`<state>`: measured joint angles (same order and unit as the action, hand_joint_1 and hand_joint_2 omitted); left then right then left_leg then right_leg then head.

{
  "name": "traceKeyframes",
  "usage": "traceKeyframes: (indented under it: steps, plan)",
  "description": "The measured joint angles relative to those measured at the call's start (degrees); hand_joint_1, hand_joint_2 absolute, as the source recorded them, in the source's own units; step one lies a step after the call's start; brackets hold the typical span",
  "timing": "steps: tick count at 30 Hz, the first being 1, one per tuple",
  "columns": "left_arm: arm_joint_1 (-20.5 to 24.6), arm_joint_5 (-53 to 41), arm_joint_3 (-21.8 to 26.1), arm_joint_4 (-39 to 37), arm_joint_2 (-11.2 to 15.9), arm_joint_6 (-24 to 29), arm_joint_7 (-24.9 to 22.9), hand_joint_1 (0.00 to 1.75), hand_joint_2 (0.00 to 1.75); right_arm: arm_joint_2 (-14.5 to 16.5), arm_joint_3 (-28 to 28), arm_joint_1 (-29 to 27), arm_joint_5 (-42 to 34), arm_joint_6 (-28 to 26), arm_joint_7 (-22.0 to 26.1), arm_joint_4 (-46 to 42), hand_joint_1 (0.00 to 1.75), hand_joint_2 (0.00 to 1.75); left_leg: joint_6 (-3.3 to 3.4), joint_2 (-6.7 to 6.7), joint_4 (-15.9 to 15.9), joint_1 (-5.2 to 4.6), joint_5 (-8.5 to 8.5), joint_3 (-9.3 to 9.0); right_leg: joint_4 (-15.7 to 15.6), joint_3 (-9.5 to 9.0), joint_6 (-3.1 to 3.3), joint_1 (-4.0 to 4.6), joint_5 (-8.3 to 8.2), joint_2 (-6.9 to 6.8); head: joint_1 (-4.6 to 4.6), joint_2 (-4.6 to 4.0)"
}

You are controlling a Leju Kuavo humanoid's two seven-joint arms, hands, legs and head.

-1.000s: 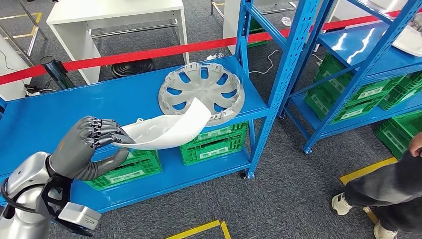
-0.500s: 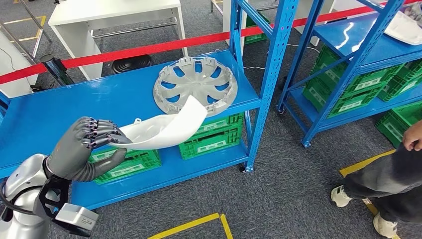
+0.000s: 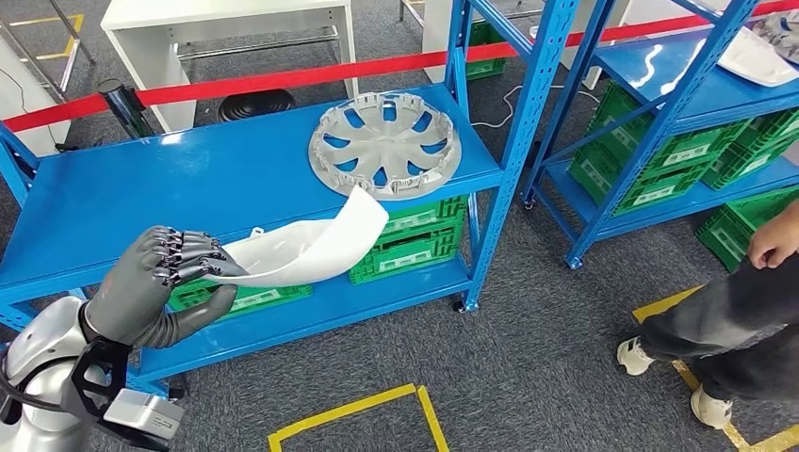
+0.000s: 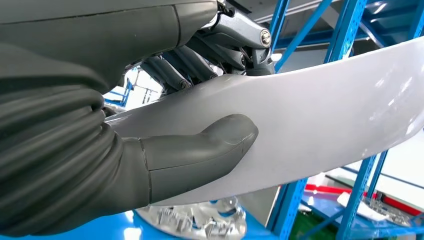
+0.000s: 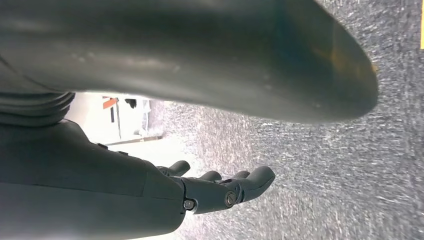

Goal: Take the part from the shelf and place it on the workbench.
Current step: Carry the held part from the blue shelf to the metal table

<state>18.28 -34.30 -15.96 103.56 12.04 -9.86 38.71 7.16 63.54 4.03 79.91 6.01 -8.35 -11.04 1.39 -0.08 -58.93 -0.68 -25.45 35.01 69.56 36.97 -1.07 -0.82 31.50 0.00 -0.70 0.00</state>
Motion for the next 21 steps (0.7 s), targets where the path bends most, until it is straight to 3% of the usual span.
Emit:
traceKeyframes:
  steps: [1,3,5,7,9,11,12,13,14,17,18,21]
  plan:
    - [-0.03,-0.13,0.01,0.01,-0.02,0.02,-0.02,1.75,1.75,-0.03,0.0,0.07,-0.02,-0.01,0.0,-0.01,0.0,0.0,-0.2,0.02,-0.32,-0.02,0.24,0.5,-4.01,-2.93,0.31,0.11,-0.55,-0.01,-0.01,0.0]
    - [0.0,-0.43,0.02,0.02,-0.04,0.04,-0.1,1.75,1.75,-0.07,0.0,0.17,-0.05,-0.02,0.03,-0.02,0.0,0.0,-0.73,0.07,-0.77,-0.05,0.64,0.99,-8.96,-6.03,0.99,0.45,-1.04,-0.03,0.05,0.0]
    - [0.06,-0.6,0.04,0.01,-0.07,0.04,-0.22,1.75,1.75,-0.09,0.0,0.21,-0.05,-0.01,0.04,-0.02,0.0,0.0,-1.39,0.09,-0.74,-0.1,1.12,1.13,-9.63,-5.82,1.62,0.62,-1.41,-0.03,0.16,0.0]
    - [0.14,-0.8,0.15,0.02,-0.08,0.04,-0.61,1.75,1.75,-0.07,0.0,0.27,-0.03,0.1,0.03,-0.02,0.0,0.0,-2.09,0.03,-1.15,-0.09,0.84,1.65,-10.08,-5.35,2.25,0.26,-2.14,-0.19,0.16,0.0]
    - [0.33,-1.09,0.33,-0.01,-0.09,0.05,-1.07,1.75,1.75,-0.03,0.0,0.33,-0.05,0.22,0.03,-0.02,0.0,0.0,-2.93,-0.04,-4.97,0.18,-2.67,3.26,-10.36,-4.47,2.71,-0.11,-3.24,-0.33,0.08,0.0]
    - [0.45,-1.47,0.43,-0.15,-0.17,0.1,-1.21,1.75,1.75,-0.04,0.0,0.3,-0.15,0.22,0.01,-0.02,0.0,0.0,-3.71,-0.04,-12.12,0.63,-7.5,5.48,-10.33,-3.26,2.78,-0.18,-4.18,-0.35,0.02,0.0]
    - [0.45,-1.72,0.44,-0.28,-0.22,0.19,-1.22,1.75,1.75,-0.04,0.0,0.28,-0.18,0.2,-0.01,-0.02,0.0,0.0,-3.95,-0.02,-14.86,0.82,-8.71,6.0,-10.31,-2.65,2.73,-0.19,-4.62,-0.38,0.02,0.0]
    - [0.44,-2.02,0.44,-0.44,-0.26,0.31,-1.24,1.75,1.75,-0.04,0.0,0.26,-0.19,0.17,-0.02,-0.02,0.0,0.0,-4.09,-0.02,-15.78,0.96,-8.85,5.55,-10.29,-2.1,2.64,-0.2,-5.05,-0.41,0.01,0.0]
    - [0.44,-2.25,0.46,-0.57,-0.28,0.43,-1.26,1.75,1.75,-0.04,0.0,0.26,-0.19,0.15,-0.02,-0.02,0.0,0.0,-4.13,-0.01,-14.3,1.05,-8.01,3.89,-10.29,-1.63,2.52,-0.22,-5.45,-0.42,0.01,0.0]
    - [0.44,-2.59,0.57,-0.74,-0.31,0.65,-1.3,1.75,1.75,-0.04,0.0,0.27,-0.13,0.14,-0.02,-0.02,0.0,0.0,-3.65,-0.09,-2.55,0.94,-5.12,-4.46,-10.33,-0.87,1.84,-0.27,-6.5,-0.39,0.04,0.0]
    - [0.46,-2.67,0.66,-0.76,-0.32,0.7,-1.31,1.75,1.75,-0.04,0.0,0.28,-0.09,0.14,-0.02,-0.02,0.0,0.0,-3.32,-0.16,-0.1,0.78,-4.85,-5.87,-10.34,-0.81,1.49,-0.27,-6.82,-0.37,0.01,0.0]
    - [0.52,-2.94,0.95,-0.96,-0.34,0.8,-1.34,1.75,1.75,-0.03,0.0,0.31,-0.03,0.14,0.01,-0.02,0.0,0.0,-1.96,-0.28,0.98,0.52,-4.34,-5.59,-10.53,-0.61,0.35,-0.3,-7.62,-0.34,-0.07,0.0]
